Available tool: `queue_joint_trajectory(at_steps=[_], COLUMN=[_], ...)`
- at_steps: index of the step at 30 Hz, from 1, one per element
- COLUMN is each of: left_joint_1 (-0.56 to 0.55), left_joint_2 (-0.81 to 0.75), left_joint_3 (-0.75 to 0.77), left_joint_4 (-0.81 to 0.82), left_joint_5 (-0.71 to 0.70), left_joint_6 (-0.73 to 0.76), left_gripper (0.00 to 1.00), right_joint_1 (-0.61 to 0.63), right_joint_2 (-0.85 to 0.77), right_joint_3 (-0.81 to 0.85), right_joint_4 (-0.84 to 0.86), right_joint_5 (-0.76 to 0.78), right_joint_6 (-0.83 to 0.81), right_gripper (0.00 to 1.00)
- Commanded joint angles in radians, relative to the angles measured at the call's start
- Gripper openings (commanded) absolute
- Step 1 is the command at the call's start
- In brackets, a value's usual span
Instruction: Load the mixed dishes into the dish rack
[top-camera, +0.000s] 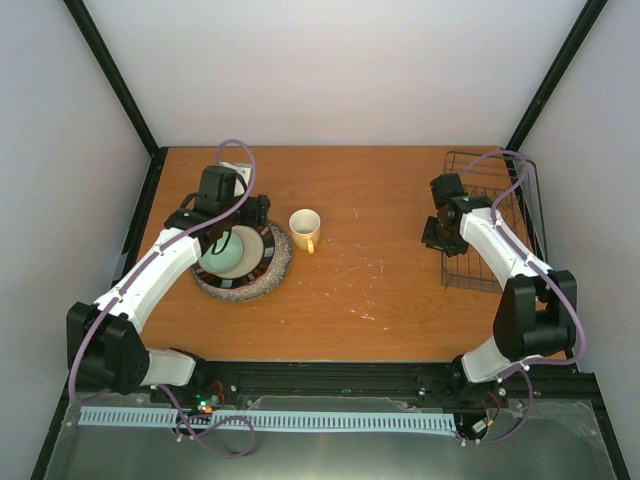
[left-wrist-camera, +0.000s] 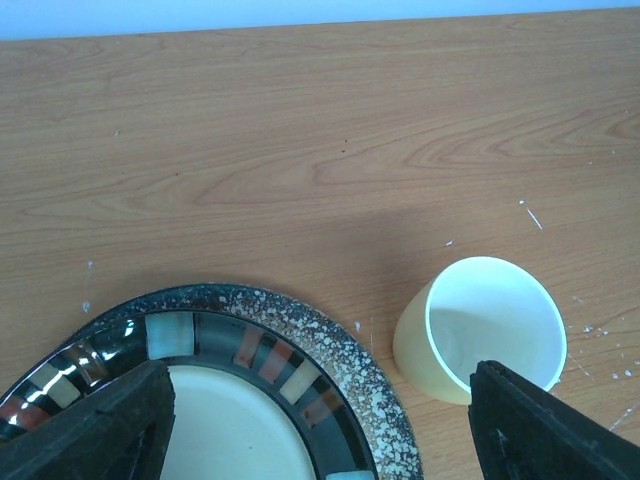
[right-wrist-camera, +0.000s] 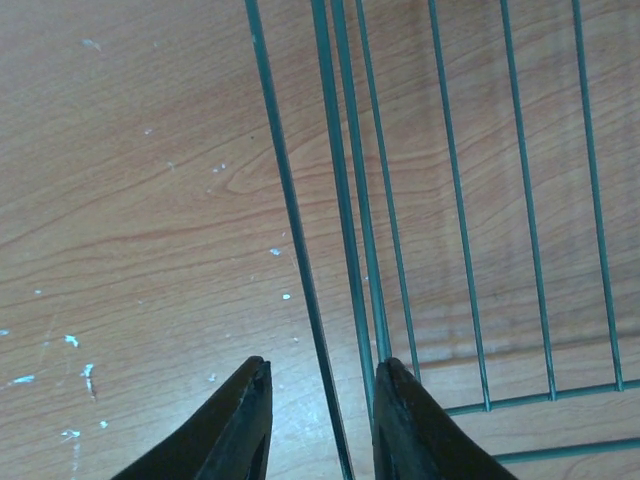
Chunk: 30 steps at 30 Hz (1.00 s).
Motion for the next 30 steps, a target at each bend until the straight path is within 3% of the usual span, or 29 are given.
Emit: queue_joint_trajectory(at_steps=[1,10,15,30], left_joint_1=[-0.01,-0.01,-0.01,-0.01], left_joint_2=[-0.027,-0.016,-0.007,-0.014], left_joint_3=[-0.001,0.008,0.015,0.004], left_joint_4=[0.014,0.014,0.017,0.027], left_joint_5=[-0.02,-0.018,-0.01,0.001], left_joint_6=[-0.013,-0.015,-0.019,-0.038], left_gripper=[0.81,0.81,0.81,0.81], right_joint_1=[-0.01,-0.01,-0.01,0.014], right_joint_2=[0.046,0.079,0.057,-0.037], right_joint_3=[-0.003,0.003,0.004,-0.01], right_joint_4=[0.013,0.029,0.033,0.056], right_joint_5=[0.007,-0.005,-0.053,-0.394], right_joint_6=[-0.018,-0.037,-0.056,-0.196], right_gripper=[0.24,0.03,0.03,0.03])
